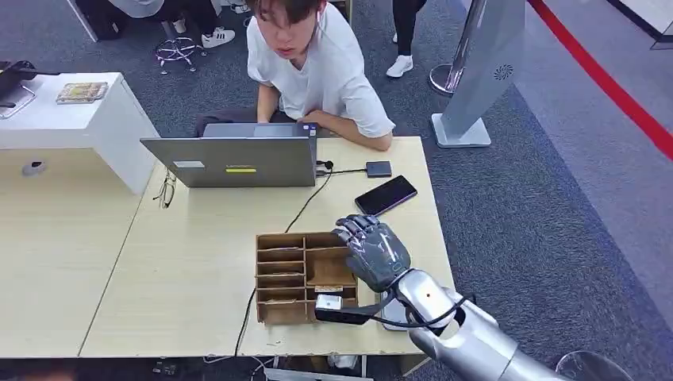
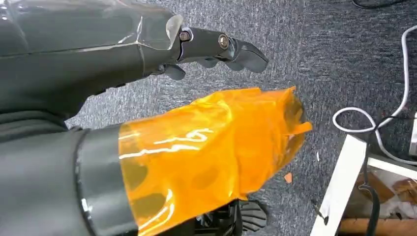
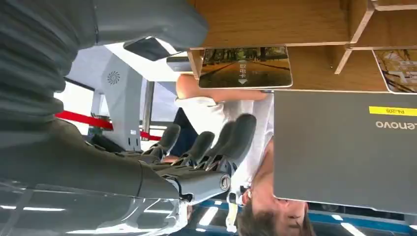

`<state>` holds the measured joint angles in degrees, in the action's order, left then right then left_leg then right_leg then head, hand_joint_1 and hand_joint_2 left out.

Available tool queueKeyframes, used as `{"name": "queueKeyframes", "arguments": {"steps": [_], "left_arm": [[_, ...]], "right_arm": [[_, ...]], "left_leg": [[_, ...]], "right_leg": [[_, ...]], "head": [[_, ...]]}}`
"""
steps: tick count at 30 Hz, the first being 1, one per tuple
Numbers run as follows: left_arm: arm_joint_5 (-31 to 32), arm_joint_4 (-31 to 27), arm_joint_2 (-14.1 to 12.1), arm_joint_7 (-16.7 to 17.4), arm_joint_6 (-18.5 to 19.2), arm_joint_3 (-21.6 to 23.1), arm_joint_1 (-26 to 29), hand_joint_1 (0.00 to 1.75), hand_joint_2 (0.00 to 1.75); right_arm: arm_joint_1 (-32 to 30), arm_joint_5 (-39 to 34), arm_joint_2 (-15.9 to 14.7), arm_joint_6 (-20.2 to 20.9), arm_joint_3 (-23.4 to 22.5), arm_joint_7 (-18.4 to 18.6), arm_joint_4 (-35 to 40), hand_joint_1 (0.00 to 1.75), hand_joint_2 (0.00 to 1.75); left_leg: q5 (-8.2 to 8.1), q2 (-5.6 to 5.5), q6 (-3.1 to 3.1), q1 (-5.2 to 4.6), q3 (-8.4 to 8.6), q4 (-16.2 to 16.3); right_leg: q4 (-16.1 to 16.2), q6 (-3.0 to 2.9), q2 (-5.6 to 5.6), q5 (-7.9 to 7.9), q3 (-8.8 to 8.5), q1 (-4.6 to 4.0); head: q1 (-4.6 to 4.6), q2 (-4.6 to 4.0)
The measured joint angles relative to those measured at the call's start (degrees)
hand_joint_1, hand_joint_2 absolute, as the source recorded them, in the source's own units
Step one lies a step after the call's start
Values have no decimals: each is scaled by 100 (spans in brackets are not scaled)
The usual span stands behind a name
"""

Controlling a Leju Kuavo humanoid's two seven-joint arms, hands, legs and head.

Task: Pass the card to the sensor for recognition and then transmit it.

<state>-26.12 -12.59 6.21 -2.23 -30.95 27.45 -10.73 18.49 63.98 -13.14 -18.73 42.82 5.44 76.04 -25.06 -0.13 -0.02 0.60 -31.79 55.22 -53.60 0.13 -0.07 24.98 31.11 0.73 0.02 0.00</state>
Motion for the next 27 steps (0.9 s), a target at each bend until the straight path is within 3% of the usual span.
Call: {"name": "queueKeyframes", "arguments": {"steps": [10,20,21,23,24,27], "left_arm": [[17,0,20,33,0,0,-14,0,0],[24,0,20,35,0,0,-19,0,0],[24,0,20,35,0,0,-19,0,0],[24,0,20,35,0,0,-21,0,0],[24,0,20,35,0,0,-21,0,0],[26,0,28,35,0,0,-25,0,0]], "right_arm": [[22,-20,44,15,-4,2,-153,61,175],[29,-20,59,15,-4,2,-221,73,175],[29,-20,59,15,-4,2,-223,77,175],[29,-20,61,15,-4,2,-234,105,175],[32,-20,61,13,-6,2,-236,129,175],[50,-26,77,13,-9,2,-249,136,175]], "left_leg": [[0,0,0,0,0,0],[0,0,0,0,0,0],[0,0,0,0,0,0],[0,0,0,0,0,0],[0,0,0,0,0,0],[0,0,0,0,0,0]], "right_leg": [[0,0,0,0,0,0],[0,0,0,0,0,0],[0,0,0,0,0,0],[0,0,0,0,0,0],[0,0,0,0,0,0],[0,0,0,0,0,0]], "head": [[0,0],[0,0],[0,0],[0,0],[0,0],[0,0]]}}
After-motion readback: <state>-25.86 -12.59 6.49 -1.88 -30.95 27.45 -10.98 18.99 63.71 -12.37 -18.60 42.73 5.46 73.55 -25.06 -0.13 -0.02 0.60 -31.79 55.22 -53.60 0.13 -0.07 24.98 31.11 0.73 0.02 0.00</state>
